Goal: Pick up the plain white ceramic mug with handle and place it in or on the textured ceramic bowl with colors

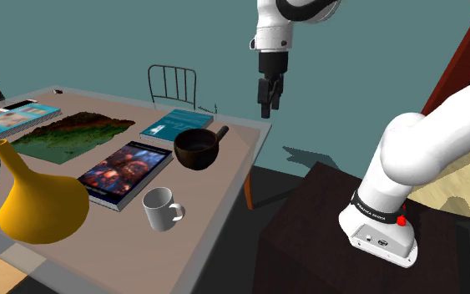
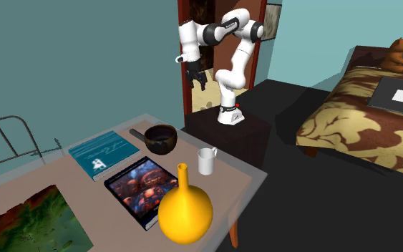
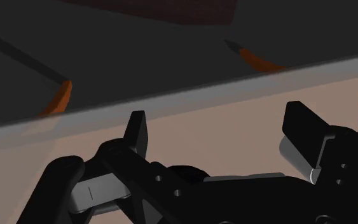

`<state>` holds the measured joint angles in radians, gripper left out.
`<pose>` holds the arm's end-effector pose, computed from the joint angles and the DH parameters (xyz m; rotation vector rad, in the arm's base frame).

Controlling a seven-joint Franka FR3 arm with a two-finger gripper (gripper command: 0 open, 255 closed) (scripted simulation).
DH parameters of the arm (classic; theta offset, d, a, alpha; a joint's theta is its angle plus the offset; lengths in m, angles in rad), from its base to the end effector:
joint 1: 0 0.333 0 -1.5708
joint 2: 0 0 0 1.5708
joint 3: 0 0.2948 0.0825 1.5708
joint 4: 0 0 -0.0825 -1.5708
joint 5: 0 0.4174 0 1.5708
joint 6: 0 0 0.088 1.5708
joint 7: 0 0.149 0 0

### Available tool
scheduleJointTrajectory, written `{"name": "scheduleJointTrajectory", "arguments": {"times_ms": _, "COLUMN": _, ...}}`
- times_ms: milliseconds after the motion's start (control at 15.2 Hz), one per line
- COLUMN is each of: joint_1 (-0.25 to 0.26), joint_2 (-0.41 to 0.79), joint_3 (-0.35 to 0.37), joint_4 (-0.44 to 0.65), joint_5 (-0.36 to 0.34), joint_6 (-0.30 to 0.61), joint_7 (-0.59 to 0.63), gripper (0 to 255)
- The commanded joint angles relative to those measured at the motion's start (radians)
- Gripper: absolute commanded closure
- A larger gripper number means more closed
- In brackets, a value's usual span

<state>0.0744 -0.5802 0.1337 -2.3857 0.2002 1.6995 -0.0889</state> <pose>0.3918 0.1102 0.4492 -2.9975 -0.3534 0.1726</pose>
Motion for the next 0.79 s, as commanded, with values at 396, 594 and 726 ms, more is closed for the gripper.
{"name": "scheduleJointTrajectory", "arguments": {"times_ms": 396, "joint_1": 0.048, "joint_2": 0.237, "joint_3": 0.135, "joint_4": 0.077, "joint_5": 0.001, "joint_6": 0.199, "joint_7": 0.084, "gripper": 0}}
{"name": "scheduleJointTrajectory", "arguments": {"times_ms": 594, "joint_1": 0.060, "joint_2": 0.339, "joint_3": 0.181, "joint_4": 0.128, "joint_5": -0.024, "joint_6": 0.260, "joint_7": 0.123, "gripper": 0}}
{"name": "scheduleJointTrajectory", "arguments": {"times_ms": 726, "joint_1": 0.068, "joint_2": 0.410, "joint_3": 0.209, "joint_4": 0.168, "joint_5": -0.049, "joint_6": 0.297, "joint_7": 0.152, "gripper": 0}}
